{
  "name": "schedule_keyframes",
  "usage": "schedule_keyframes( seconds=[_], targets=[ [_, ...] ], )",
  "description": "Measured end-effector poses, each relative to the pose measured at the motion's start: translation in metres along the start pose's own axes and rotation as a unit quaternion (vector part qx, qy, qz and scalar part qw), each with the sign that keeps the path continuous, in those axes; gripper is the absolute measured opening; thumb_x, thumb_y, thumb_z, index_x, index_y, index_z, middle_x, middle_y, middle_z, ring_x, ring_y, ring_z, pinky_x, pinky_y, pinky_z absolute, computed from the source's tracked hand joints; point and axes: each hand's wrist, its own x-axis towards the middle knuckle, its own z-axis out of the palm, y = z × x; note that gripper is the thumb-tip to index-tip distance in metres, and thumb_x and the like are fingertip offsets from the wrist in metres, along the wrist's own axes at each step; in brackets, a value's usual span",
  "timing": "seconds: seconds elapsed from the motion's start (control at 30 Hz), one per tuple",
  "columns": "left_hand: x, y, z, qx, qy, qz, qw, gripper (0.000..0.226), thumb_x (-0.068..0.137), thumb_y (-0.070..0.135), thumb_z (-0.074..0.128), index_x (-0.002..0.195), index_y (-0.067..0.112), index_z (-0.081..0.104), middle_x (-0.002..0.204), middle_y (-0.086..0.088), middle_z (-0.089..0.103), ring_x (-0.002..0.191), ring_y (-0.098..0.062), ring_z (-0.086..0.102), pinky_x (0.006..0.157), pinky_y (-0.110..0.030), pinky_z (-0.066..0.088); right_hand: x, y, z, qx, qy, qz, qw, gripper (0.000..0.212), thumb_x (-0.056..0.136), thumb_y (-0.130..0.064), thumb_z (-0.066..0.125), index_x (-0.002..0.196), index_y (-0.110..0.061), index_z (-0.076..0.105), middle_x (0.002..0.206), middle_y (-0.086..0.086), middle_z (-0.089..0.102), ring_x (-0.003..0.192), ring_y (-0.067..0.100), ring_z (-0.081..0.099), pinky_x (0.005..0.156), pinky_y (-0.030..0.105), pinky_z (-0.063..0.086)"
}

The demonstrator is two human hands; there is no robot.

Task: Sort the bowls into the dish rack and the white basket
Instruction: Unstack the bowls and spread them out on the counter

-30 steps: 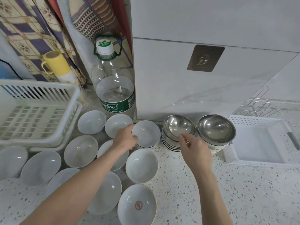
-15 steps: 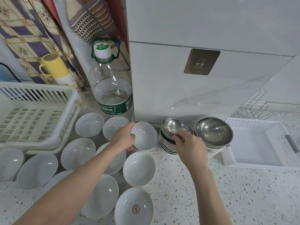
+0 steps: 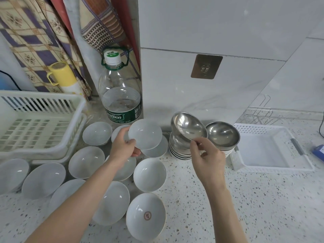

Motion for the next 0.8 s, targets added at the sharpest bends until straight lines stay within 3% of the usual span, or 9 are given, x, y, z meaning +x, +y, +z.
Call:
schedule_keyframes(
  seconds=[0.17,0.33,0.57,0.8],
  targets=[
    [-0.038,-0.01,-0.021,-0.036,0.003,0.0,0.999,0.045,0.089,-0.001,0.046,0.115,0.036,0.049,0.051,-0.002,0.068,0.048,-0.02,0.069,0.043,-0.026,0.053,-0.04,-0.009,-0.012,0.054,-0.002,0.1,0.994,0.024,0.09,-0.035,0.061,0.072,-0.022,0.071,0.064,-0.007,0.07,0.059,0.014,0.064,0.055,0.032,0.049],
    [-0.08,-0.025,-0.038,-0.074,-0.009,-0.014,0.997,0.041,0.09,-0.002,0.046,0.114,0.032,0.051,0.072,-0.01,0.071,0.05,-0.019,0.069,0.044,-0.026,0.053,-0.075,-0.006,-0.023,0.045,-0.005,0.155,0.987,0.023,0.088,-0.031,0.066,0.068,-0.024,0.071,0.051,-0.008,0.066,0.056,0.007,0.065,0.053,0.027,0.047],
    [-0.136,-0.05,-0.064,-0.102,-0.032,-0.049,0.993,0.04,0.092,-0.003,0.047,0.12,0.026,0.05,0.086,-0.011,0.068,0.049,-0.019,0.069,0.044,-0.026,0.054,-0.137,0.004,-0.036,0.029,0.004,0.233,0.972,0.014,0.088,-0.023,0.067,0.075,-0.02,0.073,0.06,-0.002,0.07,0.041,0.007,0.048,0.047,0.024,0.039],
    [-0.175,-0.081,-0.069,-0.097,-0.064,-0.078,0.99,0.045,0.092,-0.002,0.049,0.124,0.03,0.052,0.07,-0.014,0.073,0.053,-0.022,0.069,0.047,-0.027,0.055,-0.196,0.023,-0.051,-0.009,0.0,0.291,0.957,0.015,0.089,-0.023,0.063,0.077,-0.019,0.072,0.051,-0.005,0.062,0.044,0.012,0.048,0.05,0.024,0.038]
  ],
)
